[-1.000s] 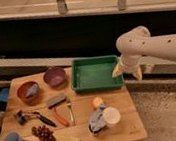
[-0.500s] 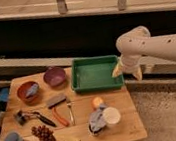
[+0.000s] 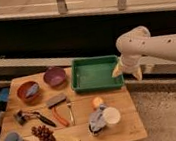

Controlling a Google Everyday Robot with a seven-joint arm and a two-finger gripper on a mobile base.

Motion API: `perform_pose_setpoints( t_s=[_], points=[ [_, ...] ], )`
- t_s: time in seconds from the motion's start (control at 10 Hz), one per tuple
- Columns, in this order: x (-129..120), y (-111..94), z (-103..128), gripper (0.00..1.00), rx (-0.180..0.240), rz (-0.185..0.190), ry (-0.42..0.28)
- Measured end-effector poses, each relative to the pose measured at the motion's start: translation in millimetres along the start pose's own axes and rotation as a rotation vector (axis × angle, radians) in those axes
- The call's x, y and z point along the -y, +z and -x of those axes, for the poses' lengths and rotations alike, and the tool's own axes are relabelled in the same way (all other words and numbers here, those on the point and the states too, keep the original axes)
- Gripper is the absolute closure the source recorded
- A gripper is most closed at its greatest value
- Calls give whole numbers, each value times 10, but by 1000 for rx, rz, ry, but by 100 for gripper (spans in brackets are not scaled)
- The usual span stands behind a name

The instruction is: Place fork in tray

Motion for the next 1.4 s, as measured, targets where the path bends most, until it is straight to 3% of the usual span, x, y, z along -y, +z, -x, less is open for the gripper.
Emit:
perform_pose_setpoints(
  t_s=[1.1, 1.3, 1.4],
  points=[
    [-22, -16, -4, 20, 8, 0, -9],
    [-132, -78, -29, 20, 30, 4, -69],
    [-358, -129, -104, 20, 45, 20, -132]
  ],
)
